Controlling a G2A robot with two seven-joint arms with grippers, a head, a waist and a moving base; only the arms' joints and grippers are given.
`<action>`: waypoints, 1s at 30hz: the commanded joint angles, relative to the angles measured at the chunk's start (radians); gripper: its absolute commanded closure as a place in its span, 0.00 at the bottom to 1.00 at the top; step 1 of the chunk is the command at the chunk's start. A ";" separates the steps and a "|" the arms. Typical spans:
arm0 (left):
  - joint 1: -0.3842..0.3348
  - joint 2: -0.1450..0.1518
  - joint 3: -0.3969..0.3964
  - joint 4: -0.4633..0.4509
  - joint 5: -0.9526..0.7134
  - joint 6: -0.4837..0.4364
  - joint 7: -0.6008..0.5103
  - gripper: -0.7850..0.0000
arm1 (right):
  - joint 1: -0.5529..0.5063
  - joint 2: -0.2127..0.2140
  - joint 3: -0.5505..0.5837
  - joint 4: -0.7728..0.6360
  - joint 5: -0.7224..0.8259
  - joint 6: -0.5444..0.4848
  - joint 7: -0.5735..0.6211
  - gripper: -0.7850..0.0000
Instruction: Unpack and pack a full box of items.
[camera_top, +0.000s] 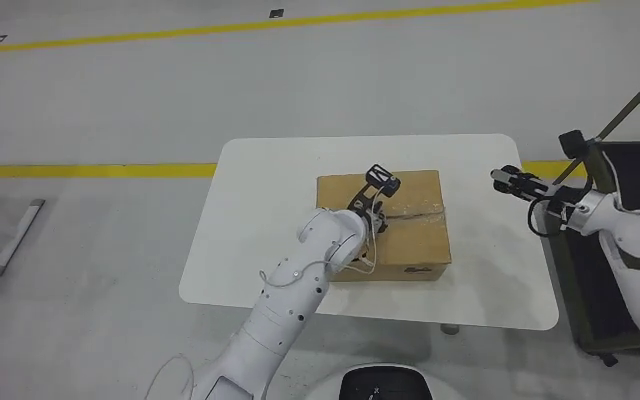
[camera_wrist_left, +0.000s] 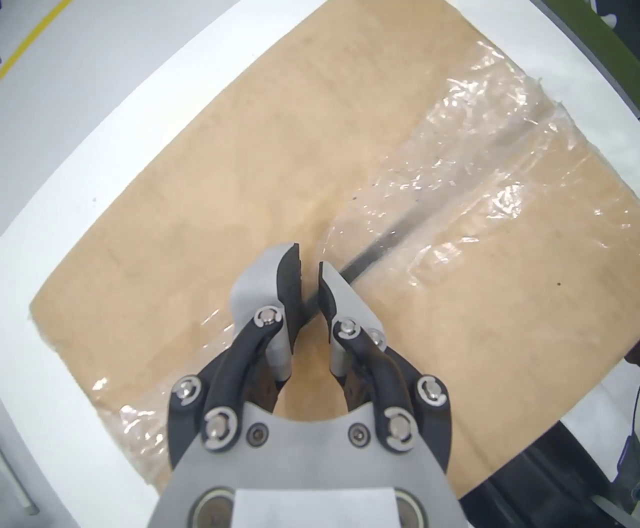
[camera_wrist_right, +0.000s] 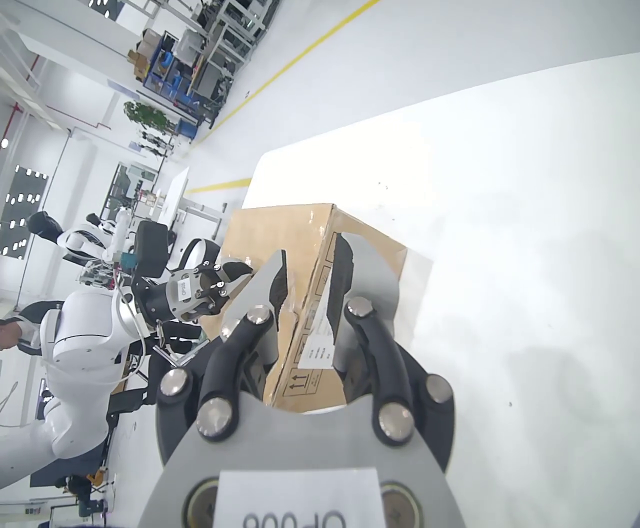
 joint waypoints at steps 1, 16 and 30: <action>-0.014 -0.010 0.026 0.018 -0.001 -0.003 0.007 0.91 | -0.015 0.003 0.013 0.003 0.008 -0.007 -0.002 0.75; -0.093 -0.080 0.143 0.097 -0.024 0.016 0.053 0.44 | -0.095 0.019 0.081 -0.002 0.081 -0.059 0.021 0.76; 0.019 -0.040 -0.043 -0.126 0.022 0.161 -0.001 0.00 | -0.027 0.012 0.010 0.079 0.272 -0.169 0.082 1.00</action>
